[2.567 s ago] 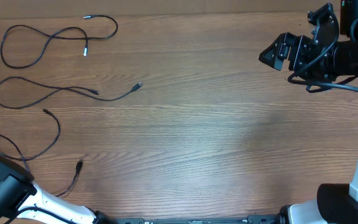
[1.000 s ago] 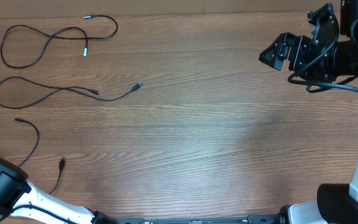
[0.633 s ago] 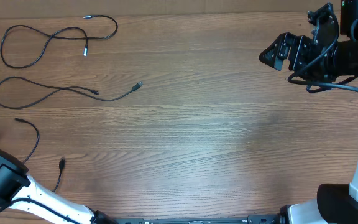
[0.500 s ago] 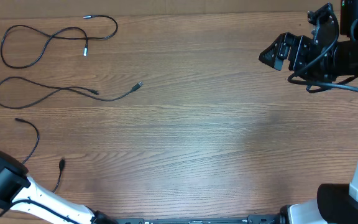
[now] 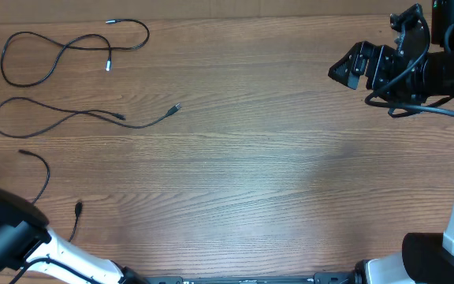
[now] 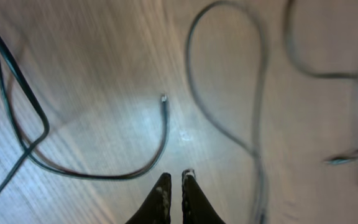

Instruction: Untangle cables

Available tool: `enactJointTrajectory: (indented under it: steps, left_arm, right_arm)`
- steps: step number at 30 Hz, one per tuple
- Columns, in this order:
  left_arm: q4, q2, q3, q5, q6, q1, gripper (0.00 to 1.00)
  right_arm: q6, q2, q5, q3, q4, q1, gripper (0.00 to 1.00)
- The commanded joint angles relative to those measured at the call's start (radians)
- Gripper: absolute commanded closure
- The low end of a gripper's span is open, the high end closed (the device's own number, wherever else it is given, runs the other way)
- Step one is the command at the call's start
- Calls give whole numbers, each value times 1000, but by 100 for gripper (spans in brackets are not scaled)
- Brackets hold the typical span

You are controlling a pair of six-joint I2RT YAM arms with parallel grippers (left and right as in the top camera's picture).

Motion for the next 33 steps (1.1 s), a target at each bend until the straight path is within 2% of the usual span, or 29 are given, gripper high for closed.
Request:
enactJointTrajectory:
  steps: [1,5,10,16,21,33]
  left_arm:
    - [11,12,-117,-191,11,-67,91]
    - [91,12,-267,-223,18,-126,91]
    - [189,12,-385,-254,18,-161,96]
    - [259,12,-452,-321,24,-155,96]
    - [356,13,-529,-323,87,-151,96]
    - [471,13,-692,-306,90,-151,96]
  right_arm:
    - [0,-5,10,-4,2,-3,0]
    - [0,-5,10,-4,2,-3,0]
    - [0,-5,10,-4,2,-3,0]
    - [0,-5,10,-4,2,-3,0]
    - [0,-5,10,-4,2,-3,0]
    - [0,-5,10,-4,2,-3,0]
